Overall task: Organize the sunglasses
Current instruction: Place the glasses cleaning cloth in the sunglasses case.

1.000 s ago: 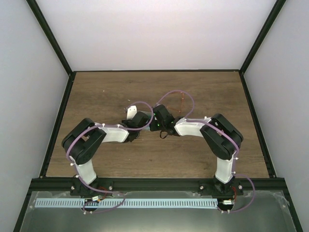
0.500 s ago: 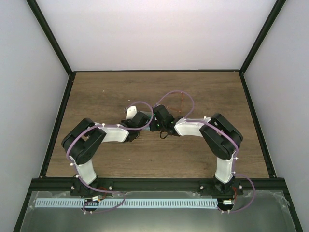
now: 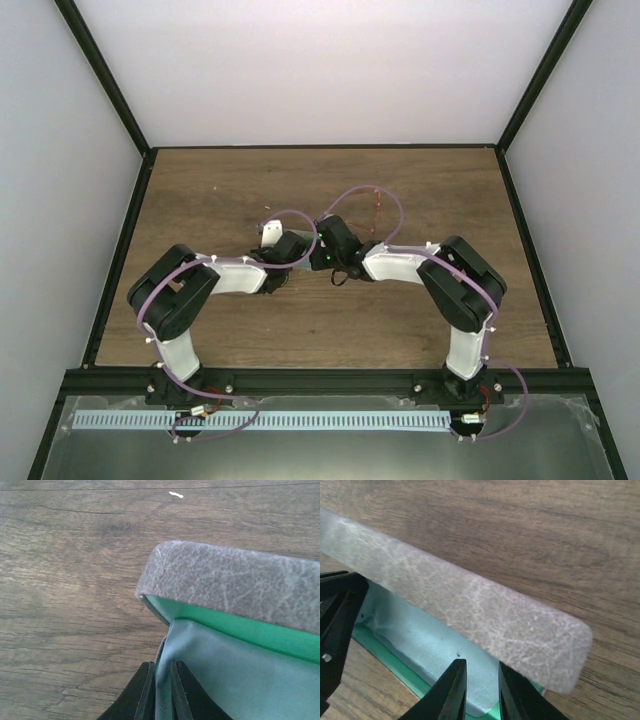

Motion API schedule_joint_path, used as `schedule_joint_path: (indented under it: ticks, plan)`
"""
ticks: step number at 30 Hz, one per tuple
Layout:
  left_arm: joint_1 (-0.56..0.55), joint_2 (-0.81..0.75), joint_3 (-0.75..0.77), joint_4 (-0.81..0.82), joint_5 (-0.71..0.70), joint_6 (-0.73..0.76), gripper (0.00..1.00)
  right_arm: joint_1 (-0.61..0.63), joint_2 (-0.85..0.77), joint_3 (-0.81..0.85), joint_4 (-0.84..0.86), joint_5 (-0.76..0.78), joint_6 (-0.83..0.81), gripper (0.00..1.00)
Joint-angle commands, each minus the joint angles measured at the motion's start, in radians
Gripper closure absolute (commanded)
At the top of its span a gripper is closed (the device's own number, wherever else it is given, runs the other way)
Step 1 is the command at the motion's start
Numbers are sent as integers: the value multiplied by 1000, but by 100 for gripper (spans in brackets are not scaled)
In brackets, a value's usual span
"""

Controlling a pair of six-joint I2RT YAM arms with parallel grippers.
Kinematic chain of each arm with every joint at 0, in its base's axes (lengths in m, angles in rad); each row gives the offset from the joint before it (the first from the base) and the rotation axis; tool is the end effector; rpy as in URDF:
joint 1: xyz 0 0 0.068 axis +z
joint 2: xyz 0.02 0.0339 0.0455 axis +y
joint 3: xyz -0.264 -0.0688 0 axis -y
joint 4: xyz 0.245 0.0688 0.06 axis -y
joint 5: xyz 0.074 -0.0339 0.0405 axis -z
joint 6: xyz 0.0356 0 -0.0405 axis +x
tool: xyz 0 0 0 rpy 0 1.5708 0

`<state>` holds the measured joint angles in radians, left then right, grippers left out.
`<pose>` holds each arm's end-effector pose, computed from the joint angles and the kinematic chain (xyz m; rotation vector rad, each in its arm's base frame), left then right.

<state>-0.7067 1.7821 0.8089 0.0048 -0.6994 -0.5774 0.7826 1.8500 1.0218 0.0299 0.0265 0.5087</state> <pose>0.2584 -0.1905 0.1194 -0.1090 2.2614 0.2386 0.2695 0.2667 0.1489 -0.3212 2.4275 0.5733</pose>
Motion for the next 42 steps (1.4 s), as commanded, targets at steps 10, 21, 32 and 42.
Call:
schedule_joint_path:
  ticks: [10, 21, 32, 42]
  plan:
    - [4, -64, 6, -26, -2, -22, 79, 9, -112, -43, 33, 0, -7, 76]
    - [5, -139, -28, -56, -46, -35, 77, 9, -121, -118, 82, 33, 26, 77]
    - [100, -11, -18, -51, -76, -100, 74, -3, -155, -181, 109, 69, 27, 78]
    - [208, -5, -48, 25, -18, -76, 73, -87, -198, -226, 169, -10, 24, 78]
